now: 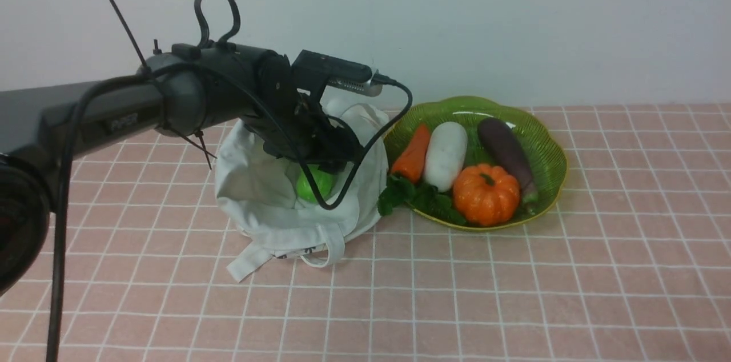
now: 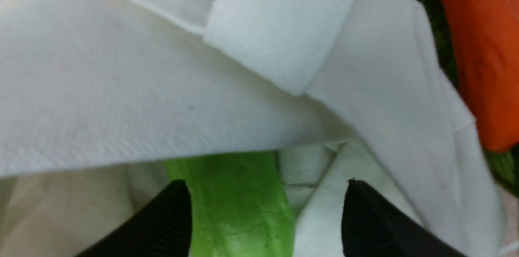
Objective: Take vegetables from bag on pink coffee tablecloth place on plate.
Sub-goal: 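Reach into the cloth bag and grasp the green cucumber with the left gripper, then place the green vegetable from the bag onto the plate with the left gripper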
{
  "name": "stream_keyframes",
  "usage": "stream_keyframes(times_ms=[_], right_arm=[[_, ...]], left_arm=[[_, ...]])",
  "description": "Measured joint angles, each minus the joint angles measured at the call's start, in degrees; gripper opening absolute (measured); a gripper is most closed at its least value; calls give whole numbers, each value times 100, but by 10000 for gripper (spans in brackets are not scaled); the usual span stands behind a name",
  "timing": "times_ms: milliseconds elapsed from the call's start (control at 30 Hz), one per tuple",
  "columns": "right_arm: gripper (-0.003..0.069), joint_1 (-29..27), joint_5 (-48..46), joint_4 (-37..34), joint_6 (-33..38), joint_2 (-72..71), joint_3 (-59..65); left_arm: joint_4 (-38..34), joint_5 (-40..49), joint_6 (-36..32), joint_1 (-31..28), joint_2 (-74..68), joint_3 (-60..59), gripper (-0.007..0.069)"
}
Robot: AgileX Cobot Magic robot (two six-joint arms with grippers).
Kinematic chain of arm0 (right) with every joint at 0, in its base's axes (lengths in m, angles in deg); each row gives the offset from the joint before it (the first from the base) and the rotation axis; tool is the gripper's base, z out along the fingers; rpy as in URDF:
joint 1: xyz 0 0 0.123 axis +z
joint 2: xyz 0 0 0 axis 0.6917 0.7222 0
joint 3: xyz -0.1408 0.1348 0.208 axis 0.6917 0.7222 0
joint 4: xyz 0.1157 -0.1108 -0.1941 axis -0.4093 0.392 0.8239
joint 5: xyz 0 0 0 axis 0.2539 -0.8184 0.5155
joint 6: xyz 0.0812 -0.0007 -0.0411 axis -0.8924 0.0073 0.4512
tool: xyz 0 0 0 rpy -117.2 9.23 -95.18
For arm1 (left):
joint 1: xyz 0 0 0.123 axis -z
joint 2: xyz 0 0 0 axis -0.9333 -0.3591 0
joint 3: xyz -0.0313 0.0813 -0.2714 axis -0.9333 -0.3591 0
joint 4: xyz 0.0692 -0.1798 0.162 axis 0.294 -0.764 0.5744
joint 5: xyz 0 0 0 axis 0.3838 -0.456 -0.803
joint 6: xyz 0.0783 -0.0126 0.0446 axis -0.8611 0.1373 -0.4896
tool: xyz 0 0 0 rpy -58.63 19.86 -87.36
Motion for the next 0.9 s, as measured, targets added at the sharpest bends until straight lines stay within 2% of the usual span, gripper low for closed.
stream_keyframes(times_ms=[333,467,667,733,900], right_arm=[[-15,0,0,0,0,0,0],[-15,0,0,0,0,0,0],[-15,0,0,0,0,0,0],[-15,0,0,0,0,0,0],[-15,0,0,0,0,0,0]], left_arm=[[157,5,252,0,-450,25,449],[149,205,293,0,-509,31,379],[161,1258,432,0,-76,50,377],[291,1939,431,0,320,132,377],[551,2862,431,0,910,207,377]])
